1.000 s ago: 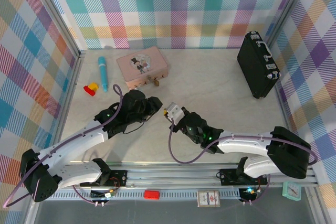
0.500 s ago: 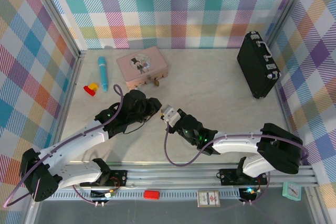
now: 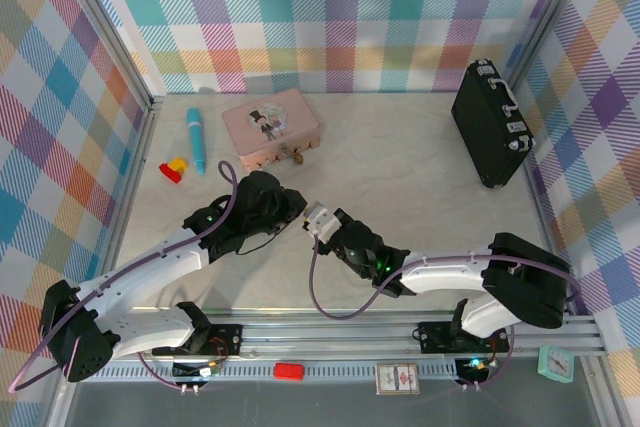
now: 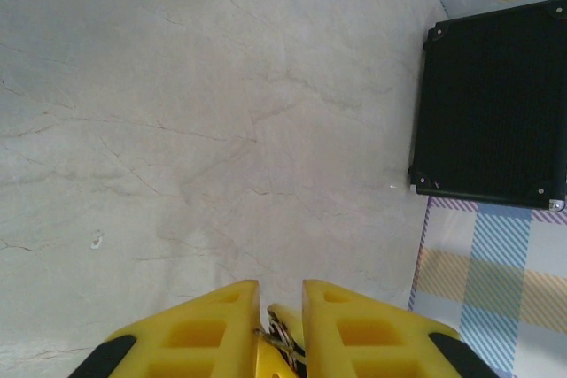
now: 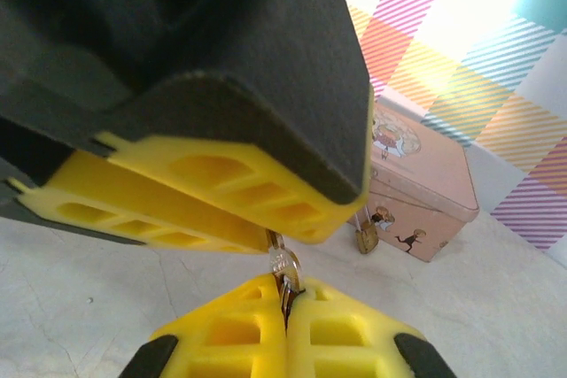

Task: Unlock the padlock with the key

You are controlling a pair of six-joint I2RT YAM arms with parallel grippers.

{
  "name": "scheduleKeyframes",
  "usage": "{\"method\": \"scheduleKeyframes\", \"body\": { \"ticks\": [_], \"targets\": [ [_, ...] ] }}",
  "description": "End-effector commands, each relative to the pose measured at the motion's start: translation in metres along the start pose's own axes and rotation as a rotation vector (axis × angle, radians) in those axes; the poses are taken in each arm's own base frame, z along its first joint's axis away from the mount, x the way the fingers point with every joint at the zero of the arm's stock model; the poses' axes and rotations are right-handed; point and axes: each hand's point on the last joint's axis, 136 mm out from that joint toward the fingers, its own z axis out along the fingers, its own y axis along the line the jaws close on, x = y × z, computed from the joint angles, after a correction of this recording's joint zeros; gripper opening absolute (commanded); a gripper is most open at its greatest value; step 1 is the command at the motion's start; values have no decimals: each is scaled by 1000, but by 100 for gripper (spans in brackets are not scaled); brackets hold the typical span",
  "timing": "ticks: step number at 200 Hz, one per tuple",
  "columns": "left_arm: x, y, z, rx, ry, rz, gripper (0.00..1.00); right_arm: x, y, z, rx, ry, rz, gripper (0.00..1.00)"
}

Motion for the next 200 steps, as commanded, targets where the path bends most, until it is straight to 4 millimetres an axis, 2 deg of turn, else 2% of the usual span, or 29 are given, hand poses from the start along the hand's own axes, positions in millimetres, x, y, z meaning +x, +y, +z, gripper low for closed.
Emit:
{"method": "scheduleKeyframes", "body": {
  "ticks": [1, 99, 129, 172, 176, 200],
  "targets": [
    [1, 0, 3, 2, -1, 2, 18, -19, -2, 2, 27, -58, 7, 0],
    [-3, 5, 3, -18, -24, 15, 0, -15, 1, -1, 42, -55, -27, 0],
    [-6, 3, 4, -1, -32, 23, 0, -16, 0, -4, 36, -49, 15, 0],
    [-26, -13, 0, 78, -79, 83, 0, -12, 0, -18, -55, 26, 215, 28],
    [-28, -15, 0, 90, -83, 90, 0, -6, 0, -20, -66, 56, 245, 29],
    [-32, -21, 2, 120, -83, 132, 0, -2, -6, -31, -116, 71, 397, 31]
  ]
}}
